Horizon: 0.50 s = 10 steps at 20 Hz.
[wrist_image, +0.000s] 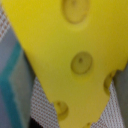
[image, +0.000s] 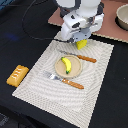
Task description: Interact with the objects in diverse but meaningful ways.
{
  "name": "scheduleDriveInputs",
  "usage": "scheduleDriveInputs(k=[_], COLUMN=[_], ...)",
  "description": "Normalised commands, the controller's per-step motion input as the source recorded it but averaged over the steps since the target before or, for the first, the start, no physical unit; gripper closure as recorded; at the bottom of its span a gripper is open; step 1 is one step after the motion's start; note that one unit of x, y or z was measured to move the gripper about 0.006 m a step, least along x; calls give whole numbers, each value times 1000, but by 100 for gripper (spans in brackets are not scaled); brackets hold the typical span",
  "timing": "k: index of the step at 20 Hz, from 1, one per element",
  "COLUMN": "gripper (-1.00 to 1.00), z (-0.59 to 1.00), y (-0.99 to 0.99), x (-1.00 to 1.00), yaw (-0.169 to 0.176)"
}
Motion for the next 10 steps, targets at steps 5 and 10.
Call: scheduleDriveInputs(k=[5,10], gripper=[100,100], z=[300,978], y=[39,157], x=[-181,-331], yaw=[0,-20])
